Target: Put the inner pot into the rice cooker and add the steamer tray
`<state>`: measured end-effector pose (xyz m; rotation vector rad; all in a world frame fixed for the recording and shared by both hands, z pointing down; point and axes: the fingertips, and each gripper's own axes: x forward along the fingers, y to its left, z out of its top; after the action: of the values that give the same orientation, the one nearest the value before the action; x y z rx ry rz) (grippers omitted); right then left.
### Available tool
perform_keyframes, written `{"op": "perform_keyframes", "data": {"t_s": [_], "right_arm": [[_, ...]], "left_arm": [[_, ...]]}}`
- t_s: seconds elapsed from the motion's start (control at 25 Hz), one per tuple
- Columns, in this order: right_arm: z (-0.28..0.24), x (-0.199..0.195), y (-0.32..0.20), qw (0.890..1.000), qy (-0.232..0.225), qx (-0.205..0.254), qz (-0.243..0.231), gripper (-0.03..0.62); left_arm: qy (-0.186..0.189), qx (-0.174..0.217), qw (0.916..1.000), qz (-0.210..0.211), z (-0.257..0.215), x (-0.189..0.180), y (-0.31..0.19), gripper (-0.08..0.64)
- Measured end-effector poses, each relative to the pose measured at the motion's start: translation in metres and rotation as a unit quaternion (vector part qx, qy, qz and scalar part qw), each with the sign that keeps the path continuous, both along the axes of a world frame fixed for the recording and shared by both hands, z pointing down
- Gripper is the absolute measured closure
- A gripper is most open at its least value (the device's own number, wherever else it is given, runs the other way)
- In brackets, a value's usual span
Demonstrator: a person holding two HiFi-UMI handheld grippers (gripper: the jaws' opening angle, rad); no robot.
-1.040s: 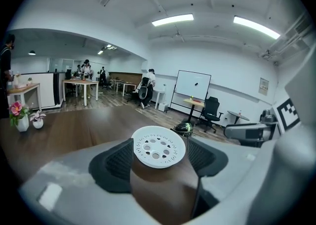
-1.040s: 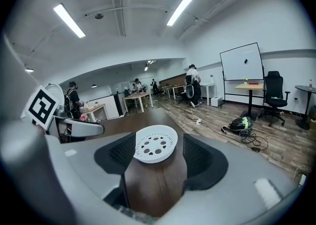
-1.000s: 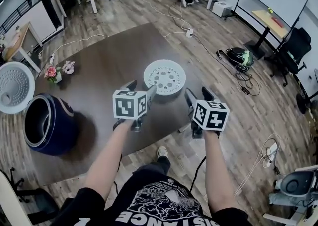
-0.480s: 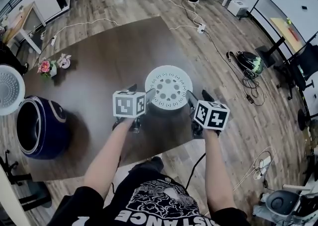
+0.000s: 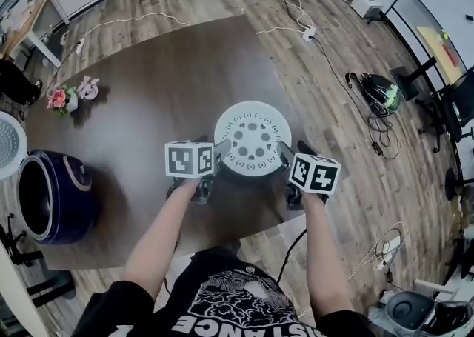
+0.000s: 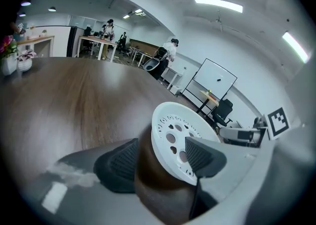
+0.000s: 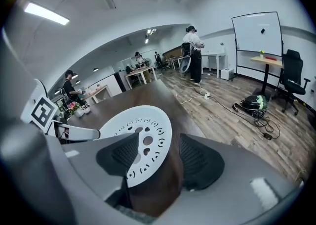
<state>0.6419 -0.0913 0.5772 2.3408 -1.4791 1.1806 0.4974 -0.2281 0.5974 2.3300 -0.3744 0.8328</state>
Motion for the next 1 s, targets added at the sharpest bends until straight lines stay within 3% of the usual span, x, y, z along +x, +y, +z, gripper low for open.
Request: {"op": "perform_keyframes", "data": {"t_s": [0.16, 0.44, 0.52, 1.0], "right_arm": [[0.01, 0.006, -0.005, 1.0, -0.014, -0.004, 0.003, 0.351], [0.023, 0.003, -0.008, 0.999, -0.028, -0.027, 0.0, 0.427], [0.025, 0.006, -0.008, 0.999, -0.02, -0.036, 0.003, 0.485], [-0.007, -0.007, -0.04, 0.999, 0.013, -0.021, -0.038, 0.509]], "left_arm": [[0.002, -0.015, 0.9999, -0.003, 0.007, 0.005, -0.002, 0.276], [0.013, -0.035, 0.9993, -0.002, 0.013, 0.007, 0.001, 0.393], [0.014, -0.035, 0.9993, -0.001, 0.013, 0.008, 0.0, 0.445], [0.031, -0.007, 0.9984, -0.048, -0.021, -0.016, -0.024, 0.456]]}}
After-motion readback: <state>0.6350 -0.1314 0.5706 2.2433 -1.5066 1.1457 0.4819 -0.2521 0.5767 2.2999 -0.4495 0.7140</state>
